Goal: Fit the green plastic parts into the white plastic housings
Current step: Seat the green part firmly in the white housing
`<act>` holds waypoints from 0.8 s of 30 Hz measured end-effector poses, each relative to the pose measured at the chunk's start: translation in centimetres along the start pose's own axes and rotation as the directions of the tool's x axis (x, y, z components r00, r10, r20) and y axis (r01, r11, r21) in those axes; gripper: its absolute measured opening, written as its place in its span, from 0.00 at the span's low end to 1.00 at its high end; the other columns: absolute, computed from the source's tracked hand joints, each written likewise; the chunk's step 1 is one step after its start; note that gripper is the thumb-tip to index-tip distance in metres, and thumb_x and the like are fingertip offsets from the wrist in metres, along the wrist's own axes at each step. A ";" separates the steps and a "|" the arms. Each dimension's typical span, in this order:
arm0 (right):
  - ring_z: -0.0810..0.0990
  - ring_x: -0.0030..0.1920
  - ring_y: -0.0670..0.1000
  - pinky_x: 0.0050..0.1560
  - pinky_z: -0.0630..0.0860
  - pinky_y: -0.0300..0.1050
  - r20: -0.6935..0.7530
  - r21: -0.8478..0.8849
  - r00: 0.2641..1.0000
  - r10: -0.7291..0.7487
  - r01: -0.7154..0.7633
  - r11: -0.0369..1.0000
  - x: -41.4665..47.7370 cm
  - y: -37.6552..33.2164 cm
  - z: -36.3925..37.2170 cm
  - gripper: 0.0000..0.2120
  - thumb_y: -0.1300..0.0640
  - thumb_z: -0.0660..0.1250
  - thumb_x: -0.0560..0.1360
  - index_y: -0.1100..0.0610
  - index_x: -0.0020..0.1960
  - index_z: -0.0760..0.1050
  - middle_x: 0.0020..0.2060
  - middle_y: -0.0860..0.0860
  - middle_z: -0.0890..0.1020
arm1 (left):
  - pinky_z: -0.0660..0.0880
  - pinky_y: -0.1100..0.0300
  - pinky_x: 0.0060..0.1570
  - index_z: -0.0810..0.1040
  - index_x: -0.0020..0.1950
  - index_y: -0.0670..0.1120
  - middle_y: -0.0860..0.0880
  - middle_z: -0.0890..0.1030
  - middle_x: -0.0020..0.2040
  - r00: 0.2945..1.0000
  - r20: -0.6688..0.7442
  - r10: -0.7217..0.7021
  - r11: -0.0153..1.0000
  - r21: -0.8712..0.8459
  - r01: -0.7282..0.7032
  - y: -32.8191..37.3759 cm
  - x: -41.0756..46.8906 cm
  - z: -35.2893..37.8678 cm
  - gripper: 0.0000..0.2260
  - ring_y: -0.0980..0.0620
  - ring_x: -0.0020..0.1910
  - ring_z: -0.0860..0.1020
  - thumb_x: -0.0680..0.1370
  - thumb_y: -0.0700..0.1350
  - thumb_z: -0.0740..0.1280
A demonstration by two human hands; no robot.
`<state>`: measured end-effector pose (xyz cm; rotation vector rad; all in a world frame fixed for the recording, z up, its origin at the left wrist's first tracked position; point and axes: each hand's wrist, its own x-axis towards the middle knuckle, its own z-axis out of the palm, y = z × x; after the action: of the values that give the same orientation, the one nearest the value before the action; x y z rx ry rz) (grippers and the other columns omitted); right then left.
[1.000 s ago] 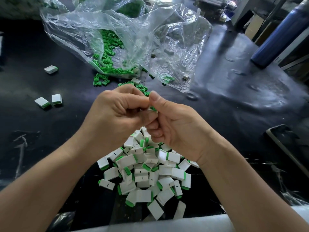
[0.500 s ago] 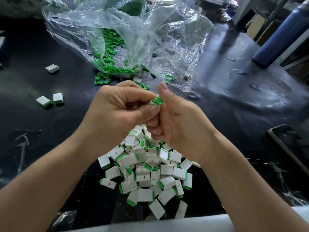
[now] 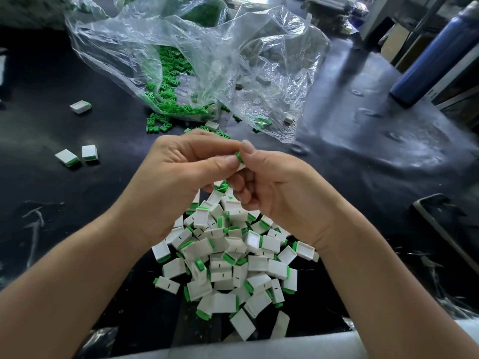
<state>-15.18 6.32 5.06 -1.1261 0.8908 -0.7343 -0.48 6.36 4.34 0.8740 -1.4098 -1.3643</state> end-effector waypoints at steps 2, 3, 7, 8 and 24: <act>0.66 0.29 0.44 0.30 0.60 0.37 0.007 0.003 1.000 -0.021 0.021 1.000 -0.1 -0.1 -0.1 0.13 0.48 0.59 0.67 0.59 0.41 0.71 0.29 0.49 0.70 | 0.75 0.65 0.33 0.83 0.43 0.41 0.41 0.81 0.42 1.000 0.000 -0.009 0.999 -0.051 0.009 0.0 0.0 0.0 0.08 0.52 0.33 0.79 0.66 0.37 0.68; 0.67 0.29 0.44 0.30 0.60 0.36 0.014 0.000 1.000 -0.026 0.026 1.000 -0.1 -0.1 -0.2 0.16 0.49 0.59 0.68 0.62 0.44 0.73 0.30 0.49 0.70 | 0.77 0.62 0.35 0.83 0.44 0.39 0.37 0.80 0.42 1.000 0.012 -0.014 0.998 -0.065 0.015 0.0 0.0 0.1 0.08 0.48 0.33 0.79 0.67 0.36 0.68; 0.68 0.31 0.45 0.32 0.63 0.36 0.013 0.022 1.000 -0.022 0.022 1.000 -0.1 0.0 -0.1 0.22 0.52 0.59 0.70 0.68 0.56 0.72 0.32 0.51 0.71 | 0.78 0.61 0.35 0.83 0.46 0.42 0.39 0.81 0.35 0.998 0.057 -0.017 0.997 -0.079 0.021 -0.1 0.0 0.1 0.10 0.48 0.32 0.79 0.68 0.36 0.64; 0.68 0.31 0.45 0.32 0.63 0.36 0.016 0.045 0.999 -0.030 0.030 0.999 -0.1 0.0 0.0 0.18 0.53 0.60 0.70 0.66 0.51 0.73 0.32 0.51 0.72 | 0.78 0.61 0.36 0.83 0.46 0.43 0.40 0.82 0.35 0.998 0.056 -0.017 0.996 -0.082 0.022 -0.1 0.0 0.1 0.11 0.48 0.32 0.79 0.69 0.36 0.64; 0.66 0.32 0.44 0.34 0.64 0.36 -0.075 -0.179 0.991 -0.108 0.093 0.980 0.0 0.4 0.7 0.12 0.59 0.53 0.80 0.63 0.51 0.73 0.31 0.50 0.70 | 0.78 0.63 0.34 0.83 0.43 0.42 0.42 0.84 0.38 0.994 -0.083 -0.064 0.982 -0.184 0.048 -0.2 -0.1 0.6 0.11 0.47 0.34 0.82 0.61 0.39 0.70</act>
<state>-14.54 6.69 4.81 -1.3111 0.9899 -0.8032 -1.04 6.63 4.20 0.8482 -1.1804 -1.4539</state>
